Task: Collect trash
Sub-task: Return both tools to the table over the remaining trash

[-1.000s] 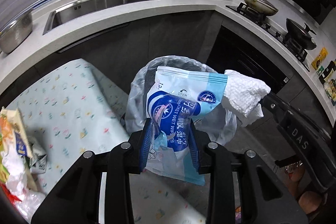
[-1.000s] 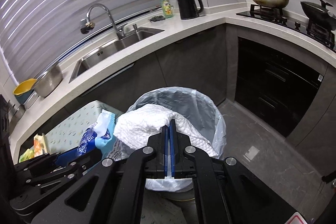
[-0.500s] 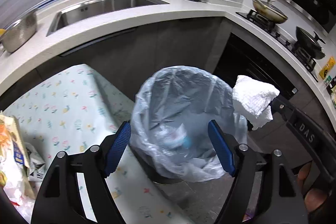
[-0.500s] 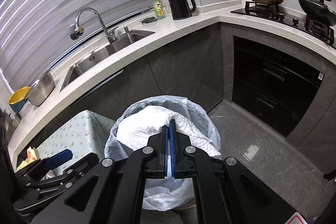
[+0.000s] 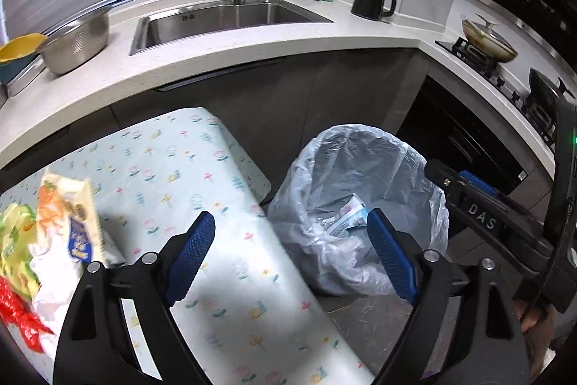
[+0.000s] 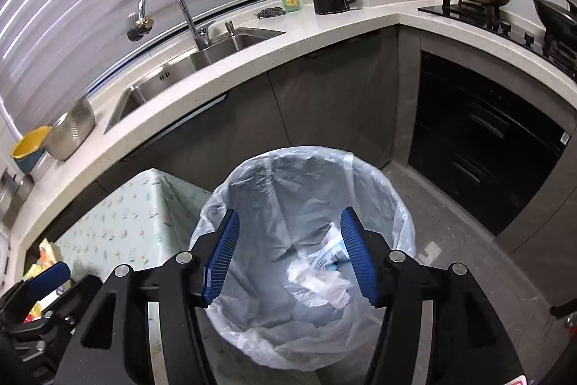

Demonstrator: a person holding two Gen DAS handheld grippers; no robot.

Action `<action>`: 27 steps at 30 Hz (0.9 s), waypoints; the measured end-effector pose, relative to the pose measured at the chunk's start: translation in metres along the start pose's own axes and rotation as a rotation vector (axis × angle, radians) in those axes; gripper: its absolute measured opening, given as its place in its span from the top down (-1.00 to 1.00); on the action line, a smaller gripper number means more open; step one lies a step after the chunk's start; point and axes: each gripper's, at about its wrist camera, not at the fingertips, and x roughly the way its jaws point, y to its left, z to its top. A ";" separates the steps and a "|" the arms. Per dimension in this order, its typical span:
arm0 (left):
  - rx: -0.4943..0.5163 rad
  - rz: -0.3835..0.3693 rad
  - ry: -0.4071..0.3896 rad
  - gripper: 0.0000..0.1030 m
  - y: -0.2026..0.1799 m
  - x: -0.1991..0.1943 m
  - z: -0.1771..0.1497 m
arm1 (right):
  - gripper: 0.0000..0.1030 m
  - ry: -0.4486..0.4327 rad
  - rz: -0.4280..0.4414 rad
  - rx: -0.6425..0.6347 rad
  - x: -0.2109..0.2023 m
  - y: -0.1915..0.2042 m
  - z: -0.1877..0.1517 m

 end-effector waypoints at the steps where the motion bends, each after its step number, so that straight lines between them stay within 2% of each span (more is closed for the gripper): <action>1: -0.005 0.005 -0.003 -0.59 0.004 -0.004 -0.002 | -0.11 -0.004 0.004 -0.004 -0.004 0.003 -0.002; 6: -0.023 0.056 -0.021 -0.59 0.025 -0.027 -0.012 | -0.11 -0.018 0.019 -0.037 -0.031 0.024 -0.017; 15: -0.099 0.095 -0.040 -0.62 0.067 -0.083 -0.044 | -0.32 -0.025 0.108 -0.107 -0.094 0.071 -0.048; 18: -0.129 0.114 -0.044 -0.71 0.085 -0.101 -0.058 | -0.37 -0.029 0.132 -0.146 -0.114 0.093 -0.064; 27: -0.225 0.197 -0.044 -0.72 0.153 -0.149 -0.109 | -0.39 0.015 0.208 -0.231 -0.144 0.149 -0.112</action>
